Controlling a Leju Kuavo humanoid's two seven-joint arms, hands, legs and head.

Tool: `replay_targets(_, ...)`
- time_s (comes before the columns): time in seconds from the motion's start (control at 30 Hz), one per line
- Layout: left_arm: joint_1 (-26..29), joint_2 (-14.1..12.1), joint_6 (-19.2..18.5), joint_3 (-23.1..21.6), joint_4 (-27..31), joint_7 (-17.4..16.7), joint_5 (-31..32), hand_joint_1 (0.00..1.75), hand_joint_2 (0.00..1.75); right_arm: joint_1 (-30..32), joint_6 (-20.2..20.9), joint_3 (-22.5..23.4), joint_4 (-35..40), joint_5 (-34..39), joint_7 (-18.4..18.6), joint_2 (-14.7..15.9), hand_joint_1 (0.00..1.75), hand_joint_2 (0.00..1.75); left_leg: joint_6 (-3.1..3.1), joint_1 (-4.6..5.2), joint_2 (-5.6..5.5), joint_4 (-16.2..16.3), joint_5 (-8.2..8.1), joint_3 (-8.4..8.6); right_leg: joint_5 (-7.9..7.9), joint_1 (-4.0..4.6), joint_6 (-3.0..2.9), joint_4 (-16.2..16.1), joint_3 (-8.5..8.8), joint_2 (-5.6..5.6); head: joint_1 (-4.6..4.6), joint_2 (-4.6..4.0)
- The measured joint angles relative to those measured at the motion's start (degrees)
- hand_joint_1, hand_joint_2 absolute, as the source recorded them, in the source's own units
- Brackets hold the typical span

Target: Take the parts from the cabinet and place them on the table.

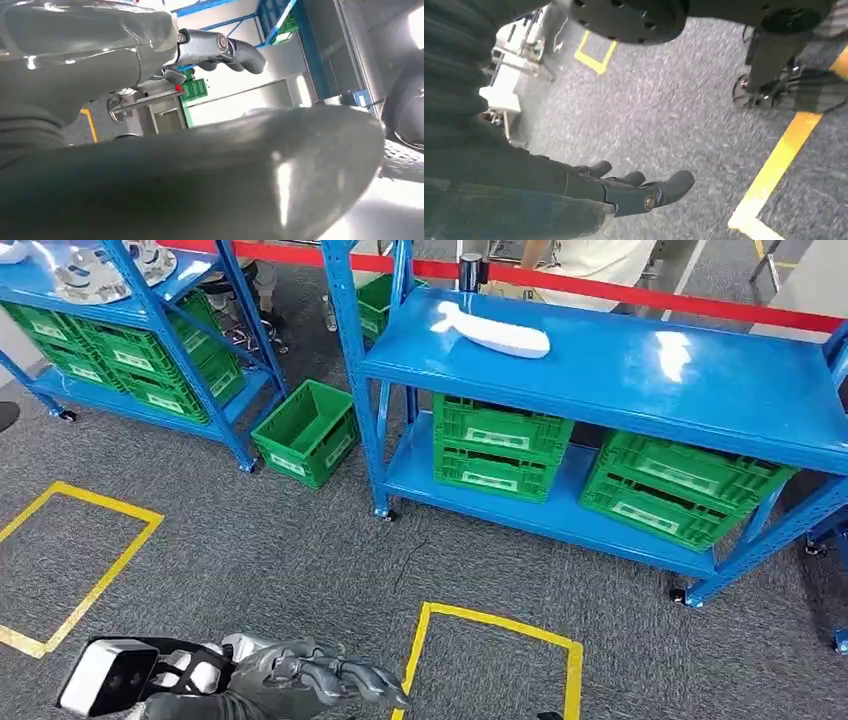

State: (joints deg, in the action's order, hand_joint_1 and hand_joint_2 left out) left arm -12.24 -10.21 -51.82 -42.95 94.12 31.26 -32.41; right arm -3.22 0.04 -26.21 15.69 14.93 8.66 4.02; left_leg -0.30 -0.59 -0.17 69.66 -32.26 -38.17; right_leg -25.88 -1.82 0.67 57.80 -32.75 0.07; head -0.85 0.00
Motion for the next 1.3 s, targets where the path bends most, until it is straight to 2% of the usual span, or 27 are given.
replay_targets(0.03,0.03,-0.13,0.13,-0.18,0.00,0.13,0.59,0.00,0.00,0.02,-0.28,-0.50,0.00,0.00,0.57,0.04,0.00,0.00,-0.08,-0.02,0.08,5.05,-1.74,-2.57,-0.02,0.20,-0.03,0.00,-0.04,-0.05,0.00,0.00)
replay_targets(0.07,0.06,-0.20,0.17,-0.33,0.00,0.20,0.94,0.00,0.00,0.06,-0.59,-0.83,0.00,0.04,0.85,0.07,0.00,0.00,0.01,-0.01,0.09,7.03,-1.74,-3.69,-0.03,0.38,-0.05,0.01,-0.02,-0.05,0.00,0.00)
replay_targets(0.1,0.06,-0.26,0.17,-0.42,0.00,0.28,1.14,0.00,0.00,0.07,-0.72,-0.98,0.00,0.15,1.00,0.09,0.00,0.00,0.24,-0.01,0.08,6.22,-0.66,-3.45,-0.03,0.52,-0.05,0.01,0.05,-0.03,0.02,0.00)
replay_targets(0.17,0.04,-0.31,0.15,-0.48,0.00,0.35,1.18,0.00,0.00,0.06,-1.38,-1.55,0.00,0.53,1.29,0.11,0.00,0.00,1.37,0.23,0.06,-3.07,4.71,0.90,-0.04,1.02,-0.06,-0.01,0.29,0.14,0.00,0.00)
replay_targets(0.2,0.04,-0.31,0.15,-0.48,0.00,0.48,1.18,0.00,0.00,0.07,-1.86,-1.83,0.00,0.66,1.29,0.11,0.00,0.00,2.46,0.59,0.07,-9.17,7.28,3.95,-0.04,1.20,-0.06,-0.05,0.41,0.21,0.02,0.00)
replay_targets(0.23,0.04,-0.33,0.15,-0.44,0.02,0.61,1.18,0.00,0.00,0.12,-2.16,-2.07,0.00,0.70,1.29,-0.24,0.00,0.00,3.15,0.92,0.31,-11.26,6.60,4.98,-0.04,0.99,-0.02,-0.09,0.38,0.18,0.28,0.00)
replay_targets(0.33,0.23,-0.48,0.33,-0.35,0.11,0.81,0.94,0.00,0.00,0.20,-3.47,-2.86,0.00,0.68,1.27,-0.02,0.00,0.00,3.55,1.68,0.63,-11.77,6.90,4.76,0.12,0.94,0.30,-0.37,0.16,-0.17,0.09,0.00)
replay_targets(0.37,0.24,-0.52,0.42,-0.31,0.20,0.83,0.74,0.00,0.00,0.10,-3.78,-3.21,0.00,0.63,1.24,-0.04,0.00,0.00,3.92,1.66,0.56,-12.39,7.22,4.90,0.32,1.14,0.64,-0.76,0.38,-0.21,0.09,0.00)
replay_targets(0.4,0.42,-0.48,0.55,-0.22,0.44,0.83,0.55,0.00,0.00,0.09,-4.13,-3.47,0.00,0.59,1.24,0.00,0.00,0.00,3.78,0.56,0.64,-14.23,8.32,6.04,0.08,1.21,0.59,-0.23,-0.02,-0.24,0.13,0.00)
replay_targets(0.43,0.37,-0.50,0.81,-0.15,0.48,0.83,0.35,0.00,0.00,0.11,-4.37,-3.69,0.02,0.57,1.24,0.07,0.00,0.00,3.96,0.86,0.67,-14.83,8.52,6.39,-0.92,1.39,0.47,1.12,-0.70,-0.11,0.22,0.00)
replay_targets(0.5,0.75,-0.48,0.79,-0.09,0.46,0.81,0.37,0.00,0.00,0.08,-4.94,-4.28,0.00,0.72,1.31,0.50,0.00,0.00,4.15,0.91,0.73,-14.83,8.75,6.19,-4.60,1.07,-0.07,9.71,-4.93,-0.11,0.26,0.00)
replay_targets(0.57,1.40,-0.48,0.79,-0.06,0.46,0.72,0.44,0.00,0.00,0.30,-5.11,-4.96,0.00,1.12,1.44,0.98,0.00,0.00,4.13,0.96,0.67,-14.76,8.76,5.99,-6.75,0.78,0.45,17.17,-8.77,-0.11,0.22,0.00)
replay_targets(0.63,1.59,-0.48,0.87,-0.04,0.44,0.68,0.52,0.00,0.00,0.48,-5.33,-5.33,0.00,1.36,1.44,1.11,0.00,0.00,3.92,0.84,0.49,-14.67,8.71,6.02,-4.88,0.30,1.91,13.95,-7.32,-0.14,0.22,0.00)
replay_targets(0.7,1.61,-0.46,0.92,0.00,0.46,0.68,0.61,0.00,0.00,0.44,-5.44,-5.99,0.00,1.71,1.44,1.42,0.00,0.00,3.16,0.59,0.38,-13.77,8.25,5.91,-0.39,-0.33,3.70,2.05,-1.18,-0.22,0.22,0.00)
replay_targets(0.73,1.62,-0.33,0.92,0.07,0.46,0.68,0.61,0.00,0.00,0.38,-5.49,-6.23,0.02,1.84,1.46,1.49,0.00,0.00,2.60,0.65,0.38,-13.09,7.86,5.61,-0.21,-0.35,3.34,-0.27,-0.16,-0.39,0.24,0.00)
replay_targets(0.8,1.75,-0.13,0.77,0.22,0.66,0.66,0.76,0.00,0.00,0.43,-5.55,-6.69,0.04,2.29,1.70,1.62,0.00,0.00,1.85,0.93,0.27,-12.52,7.51,5.20,0.01,0.18,1.72,-0.14,0.02,-0.08,0.18,0.00)
replay_targets(0.87,1.85,-0.11,0.79,0.42,0.81,0.66,0.74,0.00,0.00,0.58,-5.55,-7.17,0.04,2.80,1.75,1.92,0.00,0.00,1.55,0.71,0.28,-12.50,7.55,5.19,0.16,0.32,1.02,-0.07,-0.15,-0.07,0.17,0.00)
replay_targets(0.9,1.86,-0.11,0.79,0.48,0.92,0.66,0.61,0.00,0.00,0.60,-5.53,-7.47,0.13,3.02,1.75,1.92,0.00,0.00,1.21,0.41,0.24,-12.11,7.22,5.03,0.37,-0.27,0.58,-0.28,-0.02,-0.04,0.17,0.00)
replay_targets(0.93,1.84,-0.11,0.79,0.53,0.98,0.66,0.48,0.00,0.00,0.59,-5.46,-7.63,0.15,3.15,1.75,2.01,0.00,0.00,0.81,0.38,0.21,-10.68,6.06,4.55,0.33,-0.25,0.47,-0.28,0.02,-0.01,0.09,0.00)
replay_targets(0.97,1.86,-0.11,0.83,0.63,1.01,0.65,0.37,0.00,0.00,0.58,-5.44,-7.84,0.15,3.30,1.75,2.18,0.00,0.00,0.46,0.31,0.19,-7.20,3.79,2.98,0.34,-0.24,0.06,-0.28,0.02,-0.01,0.04,0.00)
replay_targets(1.03,1.92,-0.13,0.87,0.66,1.01,0.63,0.22,0.00,0.00,0.60,-5.40,-8.30,0.15,3.63,1.77,2.38,0.00,0.00,0.00,0.12,0.19,2.44,-0.63,-1.63,0.35,-0.04,0.02,-0.24,-0.12,-0.04,0.02,0.00)
replay_targets(1.1,2.09,-0.11,0.94,0.68,0.98,0.66,0.07,0.00,0.00,0.63,-5.33,-8.74,0.15,3.69,1.79,2.49,0.00,0.00,0.06,0.01,0.19,6.53,-1.20,-3.72,0.38,0.24,-0.14,-0.23,-0.17,-0.03,0.04,0.00)
replay_targets(1.17,2.09,-0.09,0.94,0.70,0.98,0.63,-0.02,0.00,0.00,0.60,-5.29,-9.07,0.15,3.80,2.03,2.49,0.00,0.00,0.81,0.05,0.17,-0.36,3.12,-0.38,0.38,0.54,-0.14,-0.25,-0.01,0.11,0.04,0.00)
replay_targets(1.2,2.09,-0.04,0.94,0.74,0.98,0.63,-0.07,0.00,0.00,0.58,-5.27,-9.16,0.17,3.85,2.14,2.49,0.00,0.00,1.58,0.23,0.11,-6.62,5.90,2.88,0.38,0.76,-0.13,-0.29,0.14,0.23,0.02,0.00)
replay_targets(1.23,2.03,-0.02,0.94,0.81,1.01,0.63,-0.09,0.00,0.00,0.58,-5.27,-9.22,0.24,3.87,2.16,2.47,0.00,0.00,2.48,0.54,0.10,-11.15,7.19,5.23,0.39,0.59,-0.14,-0.34,0.16,0.28,0.04,0.00)
replay_targets(1.27,2.04,0.04,0.94,0.92,1.07,0.63,-0.09,0.00,0.00,0.57,-5.09,-9.33,0.48,3.89,2.16,2.05,0.00,0.00,2.76,0.73,0.49,-11.64,6.50,5.39,0.48,1.23,0.06,-0.36,0.02,0.26,0.37,0.00)
replay_targets(1.3,1.88,0.09,0.94,0.92,1.14,0.63,-0.11,0.00,0.00,0.51,-5.07,-9.35,0.50,3.89,2.21,2.35,0.00,0.00,2.94,1.21,0.48,-12.03,6.64,5.29,0.48,0.53,0.13,-0.38,-0.08,0.15,0.09,0.00)
